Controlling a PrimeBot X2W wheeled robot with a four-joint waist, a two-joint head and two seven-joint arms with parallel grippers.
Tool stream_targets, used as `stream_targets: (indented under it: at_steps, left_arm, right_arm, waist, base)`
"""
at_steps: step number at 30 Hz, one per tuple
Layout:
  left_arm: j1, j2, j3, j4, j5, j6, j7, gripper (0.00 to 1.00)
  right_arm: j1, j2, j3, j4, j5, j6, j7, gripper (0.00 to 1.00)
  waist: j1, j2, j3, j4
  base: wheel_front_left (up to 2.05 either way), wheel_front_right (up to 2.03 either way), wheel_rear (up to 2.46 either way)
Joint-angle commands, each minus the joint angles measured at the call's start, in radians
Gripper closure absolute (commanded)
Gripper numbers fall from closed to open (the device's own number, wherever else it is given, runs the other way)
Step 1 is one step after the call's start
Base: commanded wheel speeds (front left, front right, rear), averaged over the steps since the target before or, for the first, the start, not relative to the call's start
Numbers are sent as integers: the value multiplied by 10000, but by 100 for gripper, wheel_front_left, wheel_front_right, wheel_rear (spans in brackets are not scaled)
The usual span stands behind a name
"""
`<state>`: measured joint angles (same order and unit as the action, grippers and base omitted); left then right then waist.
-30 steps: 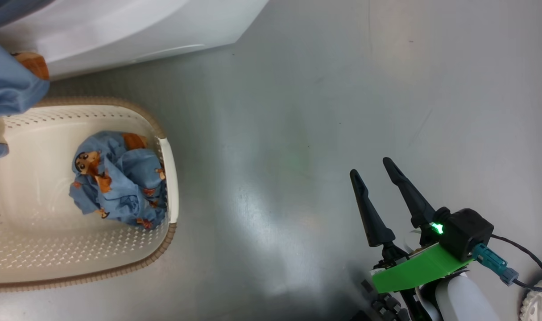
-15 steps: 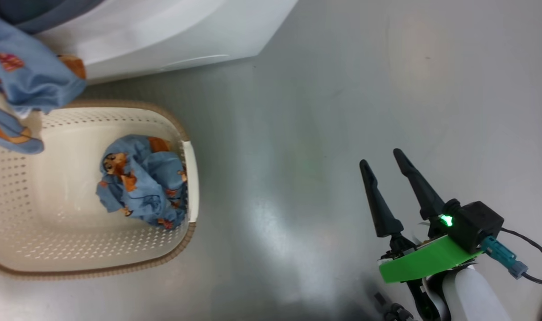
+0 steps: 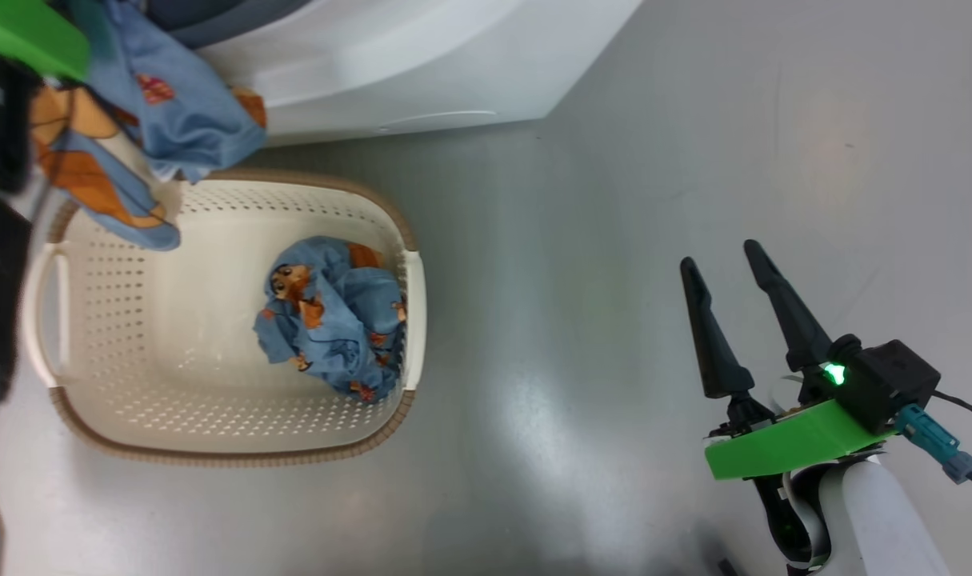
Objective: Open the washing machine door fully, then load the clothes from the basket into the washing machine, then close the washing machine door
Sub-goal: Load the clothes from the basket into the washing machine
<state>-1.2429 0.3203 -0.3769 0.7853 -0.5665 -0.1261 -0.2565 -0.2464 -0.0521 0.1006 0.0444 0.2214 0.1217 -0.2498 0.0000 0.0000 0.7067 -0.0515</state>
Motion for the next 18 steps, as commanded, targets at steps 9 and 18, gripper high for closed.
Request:
stream_targets:
  at_steps: [9,18]
  left_arm:
    - [2779,194,898,-2909,298,543,-52,0]
    - [5636,572,1912,-5302,70,1120,-52,0]
  right_arm:
    - [256,19,55,-141,-85,90,-120,0]
    - [241,19,227,-99,-7,90,-120,0]
  waist:
    - [0,0,-630,496]
    - [0,0,-921,442]
  base:
    - [0,0,0]
    - [0,0,0]
